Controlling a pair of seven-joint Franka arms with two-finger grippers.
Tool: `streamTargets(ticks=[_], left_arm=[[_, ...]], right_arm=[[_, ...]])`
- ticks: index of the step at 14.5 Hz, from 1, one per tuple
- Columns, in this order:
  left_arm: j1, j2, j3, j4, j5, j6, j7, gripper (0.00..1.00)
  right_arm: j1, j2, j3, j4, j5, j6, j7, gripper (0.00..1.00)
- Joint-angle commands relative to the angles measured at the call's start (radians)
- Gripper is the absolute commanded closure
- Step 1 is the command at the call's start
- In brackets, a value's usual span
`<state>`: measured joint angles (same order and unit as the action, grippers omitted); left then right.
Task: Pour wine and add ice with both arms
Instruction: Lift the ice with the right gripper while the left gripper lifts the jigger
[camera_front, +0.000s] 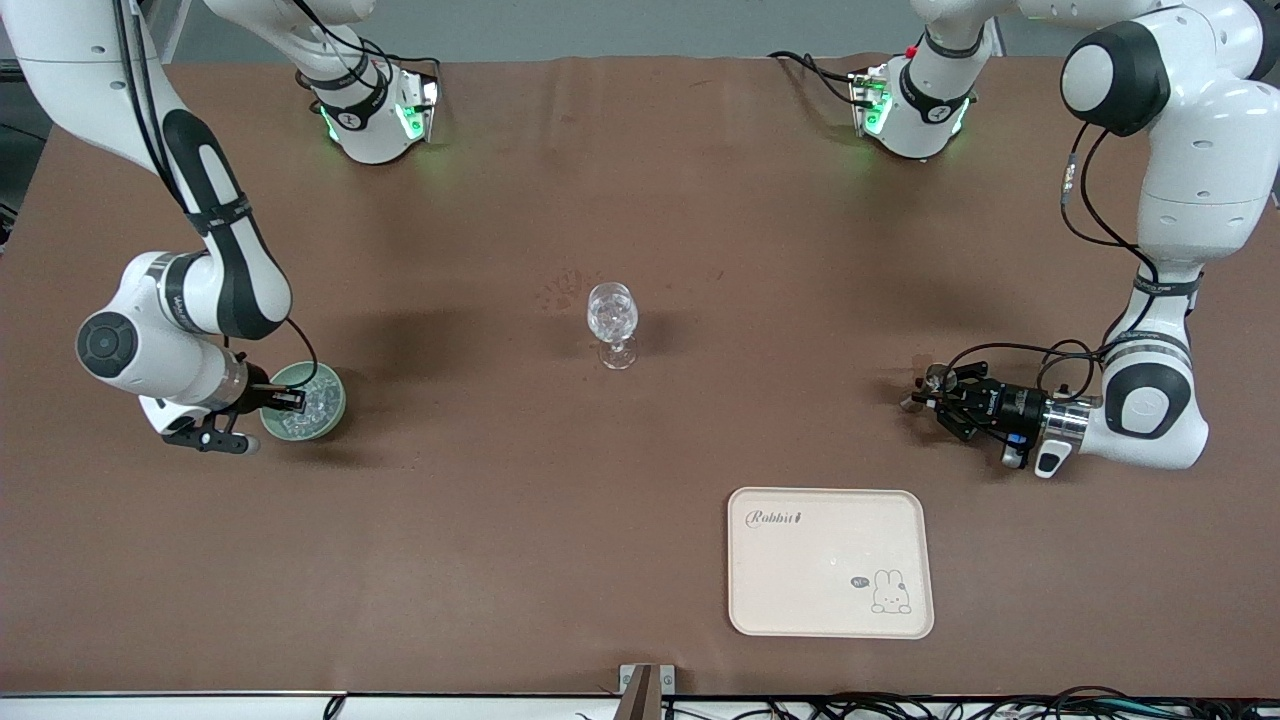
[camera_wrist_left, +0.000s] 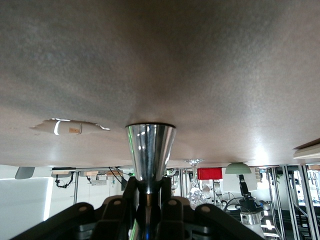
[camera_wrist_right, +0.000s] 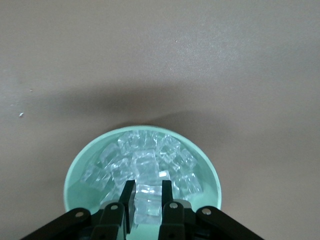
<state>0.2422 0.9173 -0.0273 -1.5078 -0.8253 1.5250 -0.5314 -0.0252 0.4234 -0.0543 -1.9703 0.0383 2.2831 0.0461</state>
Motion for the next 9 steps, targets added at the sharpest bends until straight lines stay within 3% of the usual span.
streamTargets(ticks=[1,4,9], left_arm=[[-0.004,-0.011,-0.005,0.005,-0.015,-0.011,-0.002,0.99],[-0.004,-0.018,-0.069,0.037,-0.008,-0.011,-0.018,0.99],[-0.061,-0.144,-0.135,0.025,0.0,-0.009,-0.118,0.99]], right_arm=[[-0.007,-0.023,0.001,0.128,0.015,-0.181,-0.005,0.99],[-0.024,-0.043,0.001,0.266,0.014,-0.344,-0.017,0.99],[-0.025,-0.129,-0.001,0.45,0.006,-0.508,-0.002,0.99]])
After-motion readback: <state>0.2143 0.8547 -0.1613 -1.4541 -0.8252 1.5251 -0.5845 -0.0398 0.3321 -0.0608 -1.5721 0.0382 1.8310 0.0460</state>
